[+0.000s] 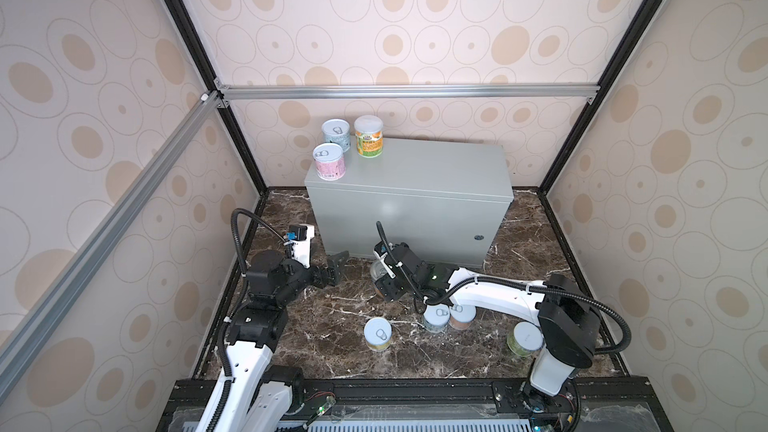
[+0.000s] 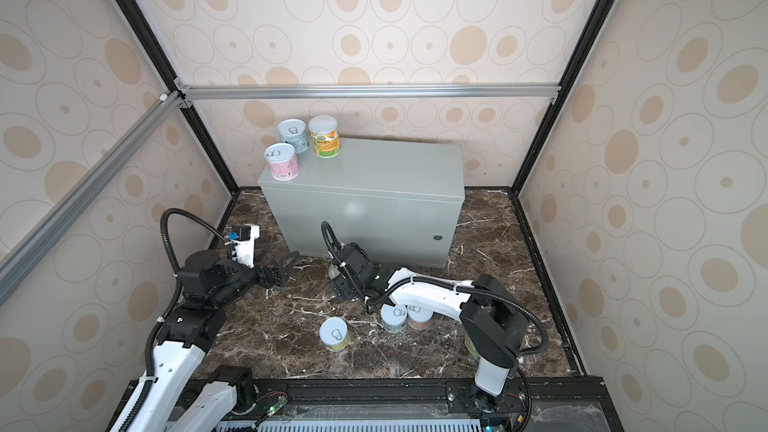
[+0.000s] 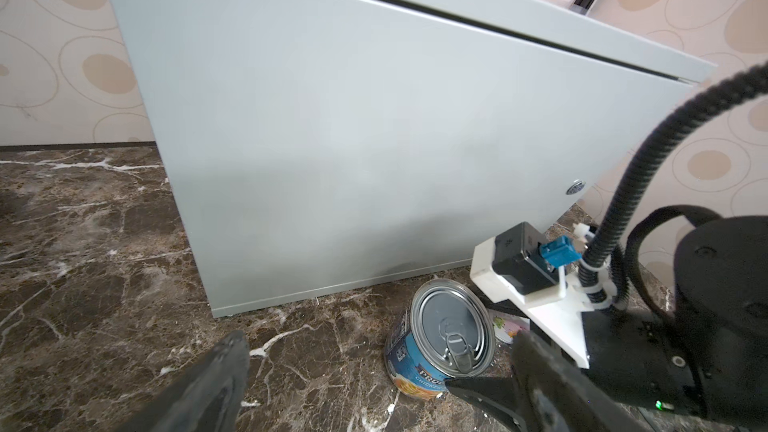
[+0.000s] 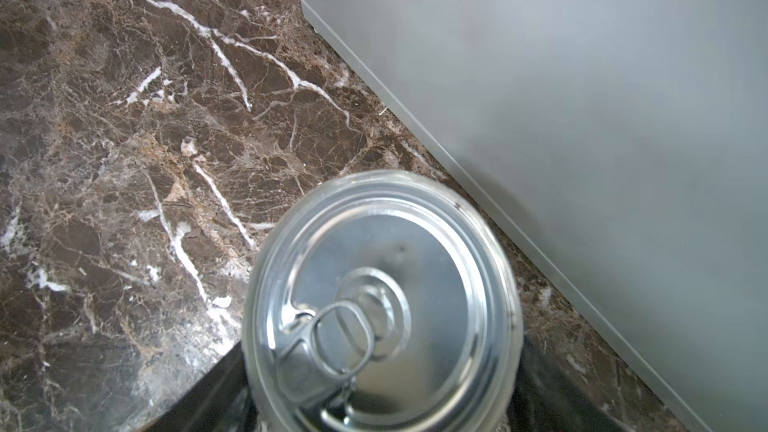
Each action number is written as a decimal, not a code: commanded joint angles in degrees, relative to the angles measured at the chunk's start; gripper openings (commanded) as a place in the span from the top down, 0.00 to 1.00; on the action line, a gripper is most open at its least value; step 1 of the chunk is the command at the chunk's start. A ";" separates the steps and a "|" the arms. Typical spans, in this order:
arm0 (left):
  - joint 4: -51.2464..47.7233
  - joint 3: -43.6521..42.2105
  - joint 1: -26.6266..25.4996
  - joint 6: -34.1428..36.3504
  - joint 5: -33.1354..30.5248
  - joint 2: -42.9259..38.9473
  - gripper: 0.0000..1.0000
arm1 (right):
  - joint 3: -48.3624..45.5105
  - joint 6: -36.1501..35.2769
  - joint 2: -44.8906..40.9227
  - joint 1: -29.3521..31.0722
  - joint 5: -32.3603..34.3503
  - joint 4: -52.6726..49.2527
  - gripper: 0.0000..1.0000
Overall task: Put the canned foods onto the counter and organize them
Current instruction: 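Lift the blue can off the floor with the right gripper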
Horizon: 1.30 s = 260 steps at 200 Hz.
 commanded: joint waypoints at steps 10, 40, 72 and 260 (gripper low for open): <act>1.78 3.05 -0.22 -0.20 1.23 0.56 0.02 | -1.79 -0.13 -4.08 -0.61 1.43 9.92 0.34; 2.08 3.03 -0.20 -0.55 1.63 1.10 0.02 | -4.72 0.53 -4.93 -0.61 1.57 11.83 0.31; 2.56 2.77 -0.22 -0.83 2.12 1.45 0.02 | -6.17 1.00 -4.92 -0.61 1.59 13.71 0.17; 0.73 4.35 -0.20 0.90 2.16 2.05 0.02 | -0.57 6.76 8.06 -0.84 3.66 17.76 0.01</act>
